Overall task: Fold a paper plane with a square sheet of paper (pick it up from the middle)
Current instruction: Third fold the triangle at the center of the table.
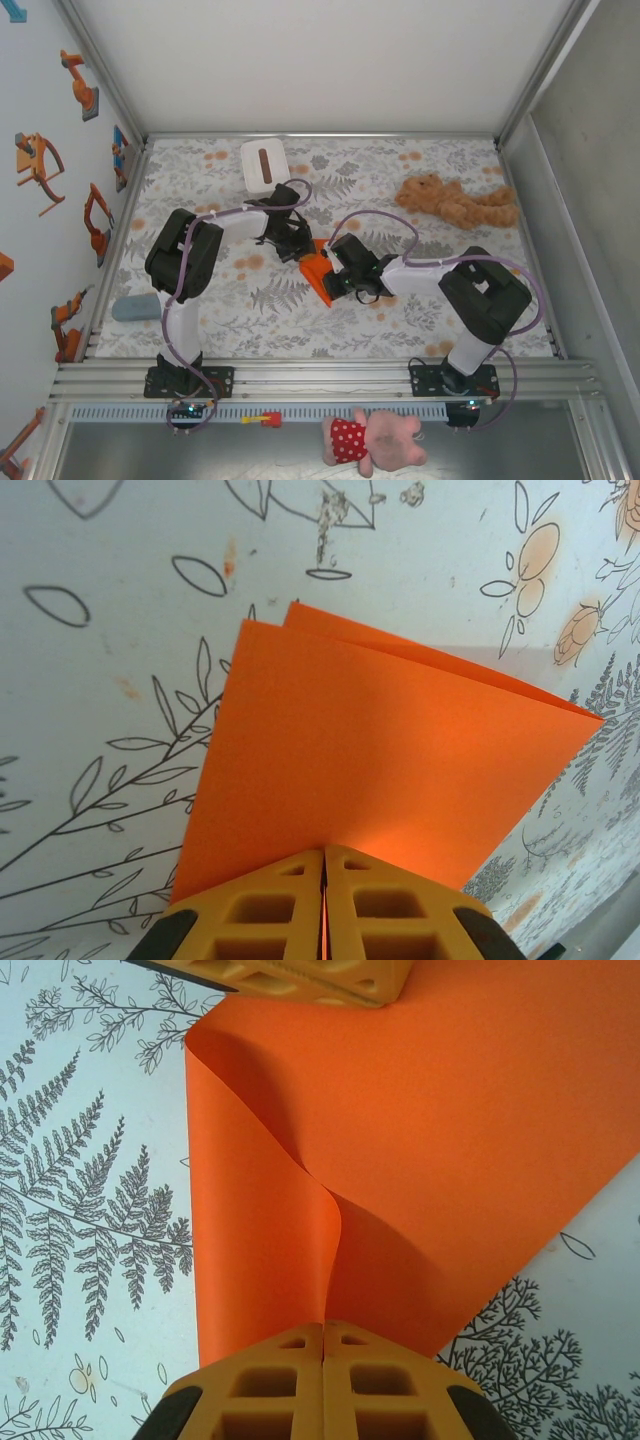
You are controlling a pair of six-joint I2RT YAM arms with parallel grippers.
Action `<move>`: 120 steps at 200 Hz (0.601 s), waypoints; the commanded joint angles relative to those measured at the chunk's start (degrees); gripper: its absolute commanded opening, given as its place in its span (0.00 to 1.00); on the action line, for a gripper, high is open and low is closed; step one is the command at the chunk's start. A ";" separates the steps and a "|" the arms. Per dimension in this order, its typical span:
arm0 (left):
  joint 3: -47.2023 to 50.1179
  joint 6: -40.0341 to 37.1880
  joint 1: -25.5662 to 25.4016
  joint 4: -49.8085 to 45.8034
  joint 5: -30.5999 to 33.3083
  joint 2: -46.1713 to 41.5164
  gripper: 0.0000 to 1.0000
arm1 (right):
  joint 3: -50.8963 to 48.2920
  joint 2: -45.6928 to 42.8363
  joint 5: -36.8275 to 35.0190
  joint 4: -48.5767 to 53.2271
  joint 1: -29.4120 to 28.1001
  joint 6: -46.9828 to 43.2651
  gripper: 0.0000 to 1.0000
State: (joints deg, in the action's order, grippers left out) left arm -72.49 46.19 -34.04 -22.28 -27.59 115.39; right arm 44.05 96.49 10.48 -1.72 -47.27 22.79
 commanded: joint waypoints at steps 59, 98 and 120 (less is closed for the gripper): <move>8.47 5.11 0.99 3.08 4.62 -15.32 0.23 | 2.26 2.44 -0.57 3.78 0.33 1.91 0.00; 16.09 10.49 0.44 9.19 3.41 -21.07 0.26 | 2.57 2.57 -0.37 4.26 0.33 2.09 0.00; 18.00 12.29 -1.26 10.92 2.81 -21.45 0.21 | 2.79 2.72 -0.30 4.28 0.33 2.11 0.00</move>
State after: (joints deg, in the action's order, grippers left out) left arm -56.36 54.50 -33.65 -14.83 -23.86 94.96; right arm 45.74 97.49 10.48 -0.34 -47.27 24.23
